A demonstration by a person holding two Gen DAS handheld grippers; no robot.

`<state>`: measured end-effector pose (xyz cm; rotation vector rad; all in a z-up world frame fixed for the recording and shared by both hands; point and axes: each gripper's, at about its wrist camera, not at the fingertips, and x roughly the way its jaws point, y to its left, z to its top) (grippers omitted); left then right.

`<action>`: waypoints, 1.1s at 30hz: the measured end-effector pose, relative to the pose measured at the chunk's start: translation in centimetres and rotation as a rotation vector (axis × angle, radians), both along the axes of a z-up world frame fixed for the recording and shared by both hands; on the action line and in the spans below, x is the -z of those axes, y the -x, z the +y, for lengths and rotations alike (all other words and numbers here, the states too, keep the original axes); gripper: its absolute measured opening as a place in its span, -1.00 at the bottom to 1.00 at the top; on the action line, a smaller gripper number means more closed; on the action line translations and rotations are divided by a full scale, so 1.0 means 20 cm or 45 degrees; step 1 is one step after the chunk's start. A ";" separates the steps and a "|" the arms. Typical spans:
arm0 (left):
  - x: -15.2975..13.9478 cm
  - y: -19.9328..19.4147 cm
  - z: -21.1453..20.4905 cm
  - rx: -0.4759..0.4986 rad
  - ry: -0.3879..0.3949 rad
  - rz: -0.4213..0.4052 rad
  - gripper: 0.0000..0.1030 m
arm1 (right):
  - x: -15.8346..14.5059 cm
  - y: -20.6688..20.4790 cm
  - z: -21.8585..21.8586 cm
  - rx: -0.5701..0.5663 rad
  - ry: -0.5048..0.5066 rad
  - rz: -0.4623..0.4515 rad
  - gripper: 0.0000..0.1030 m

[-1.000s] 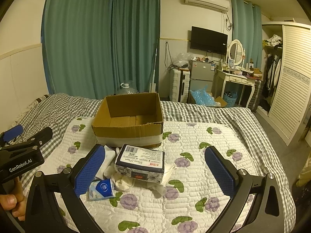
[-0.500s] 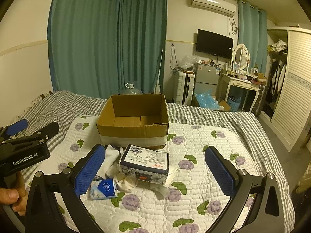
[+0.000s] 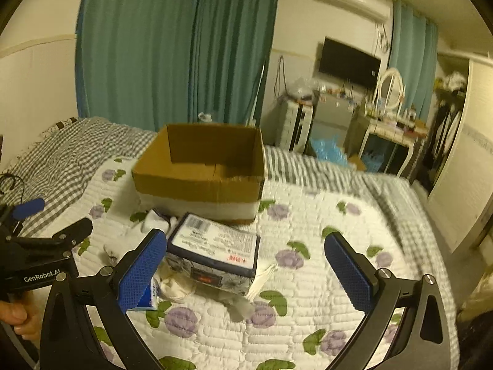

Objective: Organize soft objects
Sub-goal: 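Grasp the navy-edged packaged pad with the right tool while the left grasps the blue tissue pack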

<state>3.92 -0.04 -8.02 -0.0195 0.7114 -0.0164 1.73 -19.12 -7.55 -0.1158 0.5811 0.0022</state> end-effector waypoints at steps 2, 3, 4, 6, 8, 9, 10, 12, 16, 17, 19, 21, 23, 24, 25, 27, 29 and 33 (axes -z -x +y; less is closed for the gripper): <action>0.06 -0.04 -0.02 0.013 0.001 0.051 1.00 | 0.05 -0.05 -0.03 0.012 -0.014 0.034 1.00; 0.09 -0.05 -0.02 0.021 0.002 0.070 1.00 | 0.08 -0.07 -0.05 0.017 -0.024 0.050 1.00; 0.11 -0.06 -0.04 0.035 0.003 0.089 1.00 | 0.09 -0.08 -0.05 0.016 -0.034 0.060 1.00; 0.17 -0.08 -0.08 0.081 0.008 0.136 1.00 | 0.13 -0.12 -0.06 0.000 -0.044 0.082 1.00; 0.24 -0.08 -0.13 0.147 -0.002 0.186 1.00 | 0.17 -0.16 -0.03 -0.024 -0.027 0.096 1.00; 0.27 -0.07 -0.16 0.172 -0.019 0.201 1.00 | 0.18 -0.18 -0.02 -0.032 -0.021 0.106 1.00; 0.30 -0.07 -0.20 0.199 -0.051 0.217 1.00 | 0.20 -0.20 -0.02 -0.044 -0.023 0.116 1.00; 0.33 -0.07 -0.22 0.223 -0.070 0.237 1.00 | 0.23 -0.24 0.00 -0.058 -0.026 0.143 1.00; 0.42 -0.09 -0.25 0.260 -0.074 0.315 1.00 | 0.30 -0.32 0.00 -0.068 -0.013 0.192 1.00; 0.44 -0.09 -0.25 0.267 -0.066 0.335 1.00 | 0.33 -0.34 -0.02 -0.065 -0.037 0.211 1.00; 0.47 -0.08 -0.25 0.276 -0.031 0.352 1.00 | 0.35 -0.36 -0.04 -0.051 -0.069 0.218 1.00; 0.49 -0.08 -0.25 0.281 -0.017 0.361 1.00 | 0.37 -0.39 -0.05 -0.040 -0.063 0.227 1.00; 0.50 -0.08 -0.27 0.292 -0.009 0.374 1.00 | 0.39 -0.41 -0.05 -0.020 -0.030 0.240 1.00; 0.51 -0.08 -0.27 0.295 -0.010 0.377 1.00 | 0.41 -0.42 -0.06 -0.014 -0.023 0.247 1.00; 0.52 -0.07 -0.28 0.303 -0.006 0.384 1.00 | 0.43 -0.43 -0.06 -0.008 -0.030 0.261 1.00; 0.53 -0.07 -0.28 0.311 0.004 0.391 1.00 | 0.46 -0.45 -0.08 -0.015 -0.069 0.292 1.00; 0.53 -0.07 -0.28 0.319 0.018 0.410 0.99 | 0.51 -0.47 -0.07 -0.045 -0.105 0.334 1.00; 0.53 -0.05 -0.31 0.387 0.007 0.434 0.56 | 0.59 -0.46 -0.04 -0.129 -0.199 0.393 1.00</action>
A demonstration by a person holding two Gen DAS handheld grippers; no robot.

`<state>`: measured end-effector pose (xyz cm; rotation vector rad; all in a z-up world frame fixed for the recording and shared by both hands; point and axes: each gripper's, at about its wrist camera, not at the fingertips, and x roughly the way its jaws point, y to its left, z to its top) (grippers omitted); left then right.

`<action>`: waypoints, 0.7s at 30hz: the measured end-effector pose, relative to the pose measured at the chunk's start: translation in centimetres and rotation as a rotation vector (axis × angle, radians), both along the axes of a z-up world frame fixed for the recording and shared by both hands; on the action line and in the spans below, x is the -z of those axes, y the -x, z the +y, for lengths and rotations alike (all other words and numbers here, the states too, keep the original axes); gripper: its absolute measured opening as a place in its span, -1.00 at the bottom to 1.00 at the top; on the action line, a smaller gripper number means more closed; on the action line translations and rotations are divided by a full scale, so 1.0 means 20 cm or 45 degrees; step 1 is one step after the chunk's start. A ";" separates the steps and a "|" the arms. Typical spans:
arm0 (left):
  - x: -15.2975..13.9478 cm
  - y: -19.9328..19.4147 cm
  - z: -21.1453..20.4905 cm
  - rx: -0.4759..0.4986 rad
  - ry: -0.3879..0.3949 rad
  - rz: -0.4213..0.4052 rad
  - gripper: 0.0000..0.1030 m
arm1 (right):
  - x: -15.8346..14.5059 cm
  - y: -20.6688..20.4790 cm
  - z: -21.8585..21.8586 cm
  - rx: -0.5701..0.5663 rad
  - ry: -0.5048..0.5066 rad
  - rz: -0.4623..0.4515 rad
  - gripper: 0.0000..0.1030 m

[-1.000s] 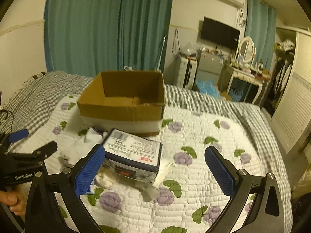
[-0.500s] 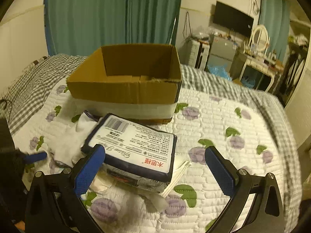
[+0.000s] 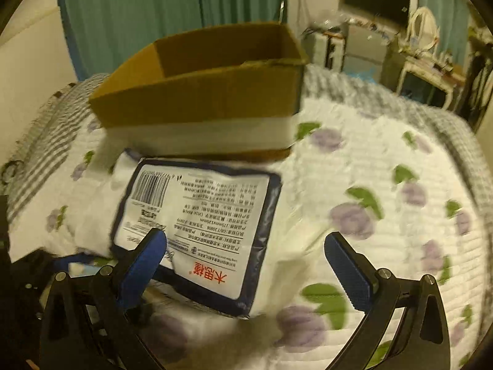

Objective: Organize soft objects
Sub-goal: 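Grasp the navy-edged packaged pad with the right tool while the left grasps the blue tissue pack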

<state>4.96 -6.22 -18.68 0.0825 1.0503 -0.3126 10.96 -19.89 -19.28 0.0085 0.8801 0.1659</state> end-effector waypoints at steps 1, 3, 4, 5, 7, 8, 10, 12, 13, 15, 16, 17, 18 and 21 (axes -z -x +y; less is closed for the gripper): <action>-0.01 0.00 -0.01 0.025 -0.008 -0.007 0.36 | 0.01 0.00 0.01 -0.015 -0.025 0.015 1.00; -0.03 0.04 -0.04 0.064 -0.046 -0.034 0.21 | 0.03 0.01 0.03 -0.035 -0.049 0.024 0.93; -0.04 0.05 -0.05 0.066 -0.050 -0.040 0.13 | 0.03 0.03 0.04 -0.050 -0.056 0.017 0.71; -0.04 0.05 -0.03 0.057 -0.036 -0.030 0.05 | 0.02 0.04 0.05 -0.063 -0.068 0.012 0.61; -0.05 0.05 0.00 0.038 -0.008 -0.010 -0.06 | -0.01 0.06 0.06 -0.068 -0.065 -0.007 0.35; -0.06 0.06 0.00 0.035 -0.001 -0.008 -0.13 | -0.03 0.07 0.06 -0.071 -0.069 -0.016 0.28; -0.08 0.07 0.02 0.030 0.007 -0.017 -0.23 | -0.06 0.09 0.04 -0.065 -0.093 -0.032 0.03; -0.10 0.07 0.05 0.026 0.003 -0.027 -0.34 | -0.09 0.12 0.03 -0.062 -0.118 -0.047 -0.06; -0.10 0.05 0.06 0.025 0.002 -0.027 -0.40 | -0.11 0.13 0.02 -0.061 -0.120 -0.056 -0.10; -0.12 0.06 0.08 0.012 0.008 -0.019 -0.46 | -0.14 0.17 0.03 -0.057 -0.112 -0.089 -0.13; -0.12 0.06 0.09 0.005 0.009 -0.018 -0.48 | -0.16 0.19 0.03 -0.056 -0.106 -0.104 -0.15; -0.13 0.07 0.10 0.001 0.008 -0.021 -0.52 | -0.18 0.21 0.04 -0.058 -0.100 -0.119 -0.16; -0.14 0.08 0.11 -0.002 0.006 -0.026 -0.53 | -0.19 0.22 0.05 -0.062 -0.098 -0.129 -0.17; -0.19 0.11 0.14 -0.013 -0.001 -0.061 -0.57 | -0.25 0.28 0.07 -0.075 -0.086 -0.169 -0.17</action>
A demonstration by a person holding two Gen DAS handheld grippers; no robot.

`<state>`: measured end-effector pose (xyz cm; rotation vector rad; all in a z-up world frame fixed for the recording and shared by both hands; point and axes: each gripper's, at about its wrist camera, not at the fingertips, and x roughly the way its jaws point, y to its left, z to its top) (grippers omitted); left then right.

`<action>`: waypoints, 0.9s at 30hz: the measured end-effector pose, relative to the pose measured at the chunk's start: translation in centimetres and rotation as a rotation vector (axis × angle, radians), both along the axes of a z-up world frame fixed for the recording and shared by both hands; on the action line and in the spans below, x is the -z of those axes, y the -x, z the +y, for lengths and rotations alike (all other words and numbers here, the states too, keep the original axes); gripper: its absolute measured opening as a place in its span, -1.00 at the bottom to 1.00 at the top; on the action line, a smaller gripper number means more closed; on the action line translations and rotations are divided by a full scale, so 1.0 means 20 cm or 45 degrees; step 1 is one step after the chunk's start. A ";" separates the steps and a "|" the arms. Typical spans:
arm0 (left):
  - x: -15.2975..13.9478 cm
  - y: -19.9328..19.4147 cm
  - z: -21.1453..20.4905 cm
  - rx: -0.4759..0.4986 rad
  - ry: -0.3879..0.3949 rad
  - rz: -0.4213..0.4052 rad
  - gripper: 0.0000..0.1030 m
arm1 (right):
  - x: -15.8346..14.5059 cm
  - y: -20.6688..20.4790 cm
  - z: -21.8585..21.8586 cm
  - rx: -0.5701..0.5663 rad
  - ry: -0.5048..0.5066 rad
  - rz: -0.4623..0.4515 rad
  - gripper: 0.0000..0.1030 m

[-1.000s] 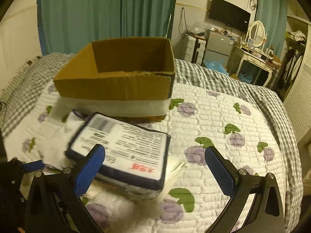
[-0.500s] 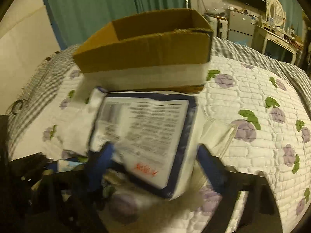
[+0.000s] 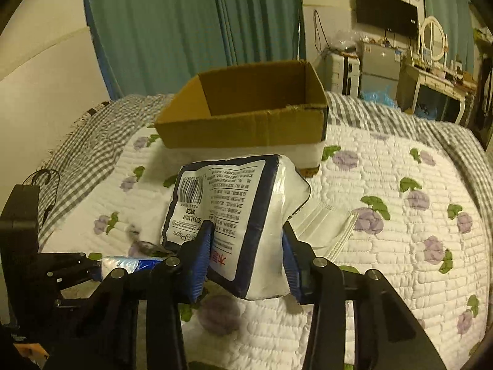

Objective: Organize soft objects
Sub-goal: 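Grasp the navy-edged packaged pad with the right tool while the left grasps the blue tissue pack, then carry both packs over the cardboard box and open both tools to drop them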

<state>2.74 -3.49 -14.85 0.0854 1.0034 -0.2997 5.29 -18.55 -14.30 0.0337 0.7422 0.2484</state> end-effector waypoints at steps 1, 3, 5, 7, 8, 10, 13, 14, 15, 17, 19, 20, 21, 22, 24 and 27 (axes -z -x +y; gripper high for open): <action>-0.02 0.01 0.00 -0.002 0.000 -0.009 -0.57 | -0.02 0.02 0.01 0.000 0.005 -0.016 -0.17; -0.07 0.02 0.01 -0.012 -0.001 -0.048 -0.57 | -0.06 0.05 0.01 0.002 0.005 -0.040 -0.17; -0.12 0.04 0.03 -0.024 -0.010 -0.096 -0.57 | -0.10 0.08 0.02 0.006 0.003 -0.068 -0.17; -0.16 0.05 0.05 -0.040 -0.009 -0.125 -0.57 | -0.15 0.11 0.02 0.012 0.010 -0.103 -0.17; -0.18 0.06 0.06 -0.051 -0.005 -0.143 -0.57 | -0.17 0.13 0.03 0.013 0.013 -0.116 -0.17; -0.24 0.06 0.10 -0.077 0.003 -0.192 -0.57 | -0.22 0.15 0.03 0.017 0.026 -0.156 -0.17; -0.32 0.05 0.11 -0.087 -0.020 -0.260 -0.57 | -0.30 0.19 0.04 0.025 0.017 -0.202 -0.17; -0.35 0.04 0.11 -0.096 -0.022 -0.281 -0.57 | -0.32 0.21 0.03 0.023 0.002 -0.211 -0.17; -0.38 0.04 0.12 -0.109 -0.019 -0.305 -0.57 | -0.35 0.22 0.03 0.024 -0.006 -0.225 -0.17; -0.46 0.02 0.15 -0.139 -0.001 -0.370 -0.57 | -0.40 0.24 0.03 0.029 0.017 -0.272 -0.17; -0.52 0.00 0.16 -0.156 0.010 -0.419 -0.57 | -0.45 0.26 0.04 0.039 0.056 -0.320 -0.17; -0.55 0.00 0.17 -0.164 0.013 -0.449 -0.57 | -0.48 0.26 0.05 0.044 0.094 -0.355 -0.17; -0.58 -0.01 0.17 -0.169 0.014 -0.476 -0.57 | -0.50 0.26 0.06 0.044 0.123 -0.373 -0.17; -0.61 -0.03 0.17 -0.171 0.018 -0.509 -0.57 | -0.51 0.26 0.07 0.045 0.160 -0.395 -0.17; -0.66 -0.06 0.17 -0.167 0.025 -0.543 -0.57 | -0.55 0.24 0.07 0.055 0.212 -0.438 -0.17; -0.72 -0.11 0.15 -0.137 0.033 -0.564 -0.56 | -0.60 0.20 0.06 0.054 0.226 -0.477 -0.17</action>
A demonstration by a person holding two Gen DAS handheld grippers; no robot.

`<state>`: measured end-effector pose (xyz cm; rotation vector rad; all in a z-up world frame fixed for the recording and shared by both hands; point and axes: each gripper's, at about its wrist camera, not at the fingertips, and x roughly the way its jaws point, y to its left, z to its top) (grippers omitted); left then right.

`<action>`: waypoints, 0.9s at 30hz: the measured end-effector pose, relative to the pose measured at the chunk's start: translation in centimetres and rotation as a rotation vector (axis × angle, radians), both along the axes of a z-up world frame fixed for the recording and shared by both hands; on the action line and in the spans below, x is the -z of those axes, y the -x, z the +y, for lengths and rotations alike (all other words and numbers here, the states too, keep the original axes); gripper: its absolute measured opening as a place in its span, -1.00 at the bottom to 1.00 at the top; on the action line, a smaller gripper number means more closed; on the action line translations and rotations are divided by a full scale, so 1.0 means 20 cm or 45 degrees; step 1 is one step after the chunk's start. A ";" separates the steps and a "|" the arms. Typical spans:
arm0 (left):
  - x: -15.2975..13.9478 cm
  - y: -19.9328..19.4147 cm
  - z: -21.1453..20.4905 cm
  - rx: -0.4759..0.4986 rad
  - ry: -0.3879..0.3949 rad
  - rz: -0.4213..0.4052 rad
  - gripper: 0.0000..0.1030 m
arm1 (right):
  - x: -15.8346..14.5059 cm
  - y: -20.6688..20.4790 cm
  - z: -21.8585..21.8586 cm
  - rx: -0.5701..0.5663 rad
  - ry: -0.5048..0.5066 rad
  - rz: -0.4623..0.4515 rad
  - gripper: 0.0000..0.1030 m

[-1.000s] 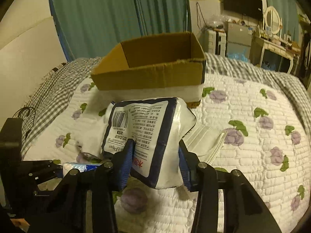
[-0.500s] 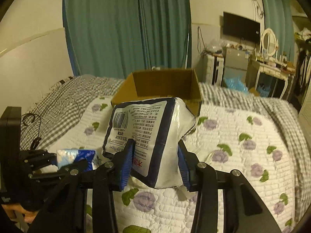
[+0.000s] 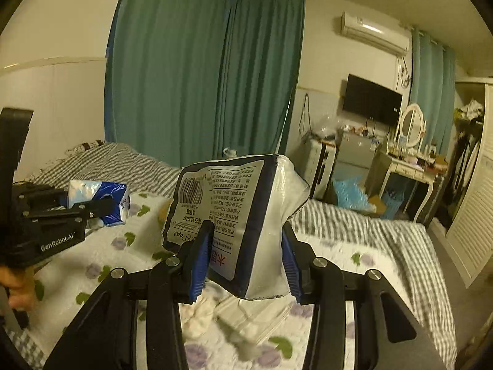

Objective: Organize soft objects
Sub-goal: 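Carry both packs over the cardboard box and open both tools to drop them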

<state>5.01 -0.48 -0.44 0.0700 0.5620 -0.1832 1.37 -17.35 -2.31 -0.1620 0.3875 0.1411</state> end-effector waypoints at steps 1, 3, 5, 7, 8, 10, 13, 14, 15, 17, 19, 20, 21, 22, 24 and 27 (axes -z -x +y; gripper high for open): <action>-0.03 -0.03 0.00 -0.002 -0.003 -0.021 -0.56 | -0.02 -0.02 0.00 0.000 0.007 -0.014 -0.17; -0.07 -0.07 0.00 0.001 0.001 -0.040 -0.56 | -0.05 -0.06 -0.02 -0.007 0.018 -0.041 -0.16; -0.10 -0.13 0.00 0.002 0.015 -0.062 -0.56 | -0.08 -0.11 -0.03 -0.014 0.030 -0.056 -0.16; -0.13 -0.19 0.00 0.001 0.032 -0.075 -0.56 | -0.10 -0.16 -0.05 -0.007 0.032 -0.069 -0.16; -0.15 -0.23 0.00 -0.002 0.047 -0.084 -0.56 | -0.11 -0.20 -0.06 -0.002 0.026 -0.074 -0.16; -0.17 -0.29 0.00 -0.008 0.061 -0.098 -0.56 | -0.12 -0.28 -0.08 0.001 0.010 -0.072 -0.15; -0.17 -0.39 0.00 -0.017 0.072 -0.110 -0.56 | -0.13 -0.39 -0.08 -0.005 0.017 -0.072 -0.15; -0.17 -0.43 -0.01 -0.020 0.078 -0.108 -0.56 | -0.13 -0.43 -0.08 -0.009 0.027 -0.075 -0.15; -0.16 -0.47 -0.01 -0.024 0.085 -0.107 -0.56 | -0.12 -0.46 -0.07 -0.014 0.033 -0.075 -0.15; -0.15 -0.53 -0.02 -0.026 0.093 -0.113 -0.56 | -0.10 -0.53 -0.06 -0.026 0.044 -0.072 -0.14; -0.12 -0.59 -0.05 -0.015 0.077 -0.120 -0.56 | -0.07 -0.60 -0.04 -0.034 0.048 -0.065 -0.14; -0.10 -0.63 -0.07 -0.007 0.073 -0.117 -0.56 | -0.06 -0.63 -0.03 -0.039 0.049 -0.058 -0.14; -0.08 -0.66 -0.08 -0.003 0.072 -0.108 -0.56 | -0.04 -0.67 -0.03 -0.043 0.049 -0.050 -0.14; -0.06 -0.69 -0.10 -0.001 0.072 -0.095 -0.56 | -0.01 -0.72 -0.01 -0.049 0.052 -0.035 -0.14; 0.00 -0.76 -0.12 -0.001 0.078 -0.054 -0.56 | 0.04 -0.78 0.00 -0.054 0.058 -0.003 -0.14; 0.09 -0.86 -0.15 -0.003 0.080 0.015 -0.56 | 0.15 -0.89 0.00 -0.056 0.063 0.080 -0.14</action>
